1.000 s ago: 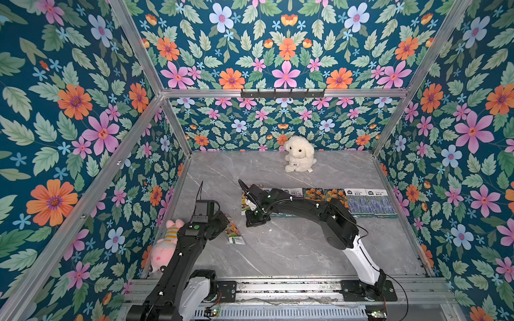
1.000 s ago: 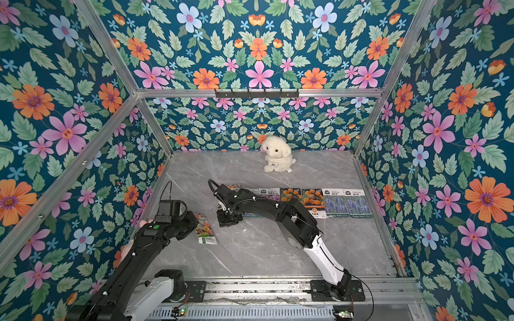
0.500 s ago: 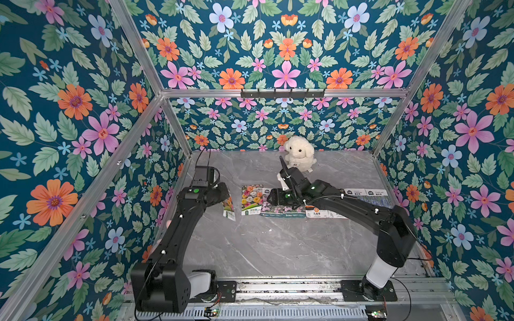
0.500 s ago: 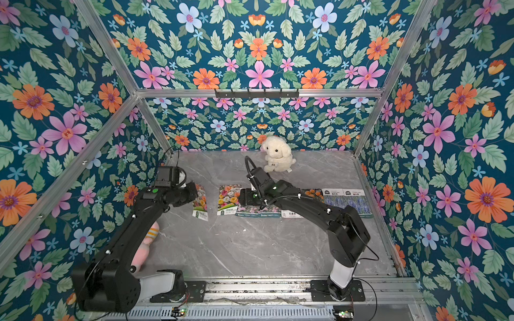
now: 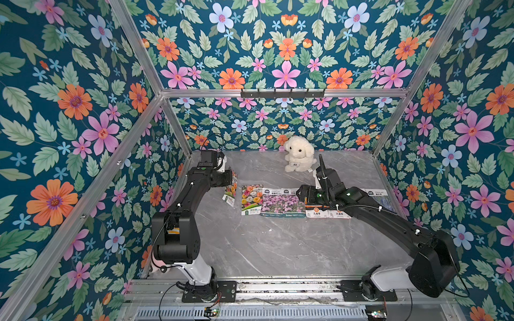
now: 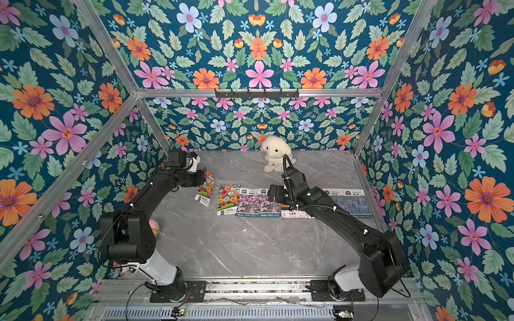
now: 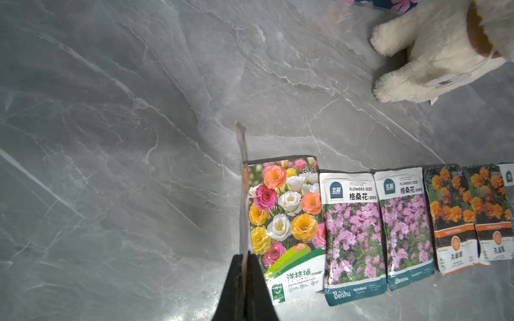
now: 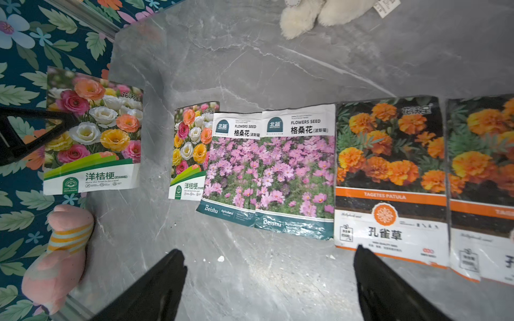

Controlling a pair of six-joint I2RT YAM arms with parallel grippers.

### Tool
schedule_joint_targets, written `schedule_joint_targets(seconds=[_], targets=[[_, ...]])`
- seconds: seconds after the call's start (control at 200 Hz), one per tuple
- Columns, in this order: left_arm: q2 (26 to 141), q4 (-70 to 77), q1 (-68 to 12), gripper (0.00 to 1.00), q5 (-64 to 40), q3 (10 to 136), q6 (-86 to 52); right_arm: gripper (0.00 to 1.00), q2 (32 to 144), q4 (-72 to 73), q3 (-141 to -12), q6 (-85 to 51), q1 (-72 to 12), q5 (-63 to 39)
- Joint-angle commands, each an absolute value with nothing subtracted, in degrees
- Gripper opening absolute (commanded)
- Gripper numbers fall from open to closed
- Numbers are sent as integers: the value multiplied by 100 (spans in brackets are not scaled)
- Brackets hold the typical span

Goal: Arrange the seed packets in a row
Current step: Place the seed packet at the center of the board.

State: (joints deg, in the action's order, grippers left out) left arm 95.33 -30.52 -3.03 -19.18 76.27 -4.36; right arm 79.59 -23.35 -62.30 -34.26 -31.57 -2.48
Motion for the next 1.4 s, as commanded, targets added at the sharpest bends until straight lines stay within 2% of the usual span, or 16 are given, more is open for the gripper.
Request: schedule_joint_targets(seconds=[0.0,0.205,0.8,1.025,1.215,1.395], targets=[[9684,-2777,-150,0,-2430,7551,-299,98,7862,-2221,-6105,-3402,-3084,-185],[10150,-2751,124,0,-2821,7532,-334,97,7929,-2204,-6065,-3461,-3071,-291],[10920,-2892,301,0,-1967,7506,85,96,7948,-2180,-5978,-3533,-3069,-487],[11001,-2826,308,0,-2219,7514,297,95,7908,-2171,-5933,-3533,-3077,-505],[11118,-2909,308,8,-2283,7557,398,95,7862,-2180,-5898,-3541,-3082,-502],[11116,-2982,308,37,-1997,7706,335,95,7828,-2166,-5856,-3581,-3076,-467]])
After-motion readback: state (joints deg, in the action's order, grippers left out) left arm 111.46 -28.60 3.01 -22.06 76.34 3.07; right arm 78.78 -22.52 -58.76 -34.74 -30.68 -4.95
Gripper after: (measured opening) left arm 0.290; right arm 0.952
